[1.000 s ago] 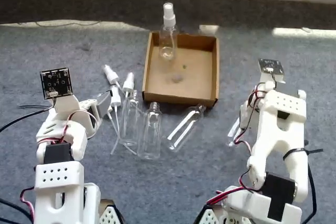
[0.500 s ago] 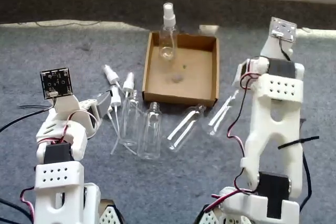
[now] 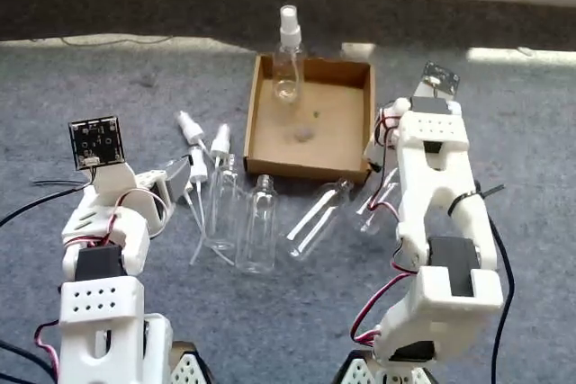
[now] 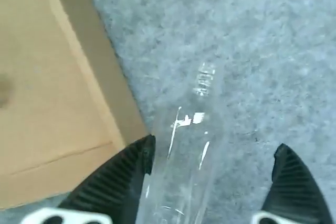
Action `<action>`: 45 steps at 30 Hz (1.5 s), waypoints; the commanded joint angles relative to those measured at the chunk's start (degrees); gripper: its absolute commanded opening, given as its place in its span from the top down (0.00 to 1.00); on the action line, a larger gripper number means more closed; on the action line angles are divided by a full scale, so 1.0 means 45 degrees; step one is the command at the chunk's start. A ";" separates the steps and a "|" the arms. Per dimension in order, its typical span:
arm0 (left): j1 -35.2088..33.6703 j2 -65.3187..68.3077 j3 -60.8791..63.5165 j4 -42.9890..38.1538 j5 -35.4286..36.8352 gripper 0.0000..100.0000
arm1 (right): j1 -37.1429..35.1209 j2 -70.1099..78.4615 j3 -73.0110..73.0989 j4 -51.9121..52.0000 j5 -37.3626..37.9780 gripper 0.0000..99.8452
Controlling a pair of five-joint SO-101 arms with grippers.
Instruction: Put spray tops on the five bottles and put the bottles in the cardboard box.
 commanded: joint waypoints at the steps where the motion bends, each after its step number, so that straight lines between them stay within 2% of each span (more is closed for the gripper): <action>1: -0.0147 -0.0225 -0.0068 -0.0020 0.0039 0.68 | -0.0107 -0.0147 -0.1143 -0.0147 -0.0430 0.69; 8: -0.0107 -0.0225 -0.0049 -0.0020 0.0039 0.68 | -0.0107 -0.0088 -0.1670 -0.0205 -0.0488 0.69; 15: -0.0088 -0.0225 -0.0049 -0.0020 0.0039 0.68 | 0.0303 -0.0068 -0.1553 -0.1534 -0.0508 0.69; 27: -0.0088 -0.0225 -0.0049 0.0000 0.0039 0.68 | 0.0381 -0.0029 -0.1475 -0.1455 -0.0508 0.69; 36: -0.0088 -0.0225 -0.0049 0.0000 0.0039 0.68 | 0.0596 -0.0049 0.0498 -0.2784 -0.0508 0.69; 45: -0.0088 -0.0225 -0.0049 0.0000 0.0039 0.68 | 0.1436 -0.0049 0.1631 -0.2842 -0.0391 0.69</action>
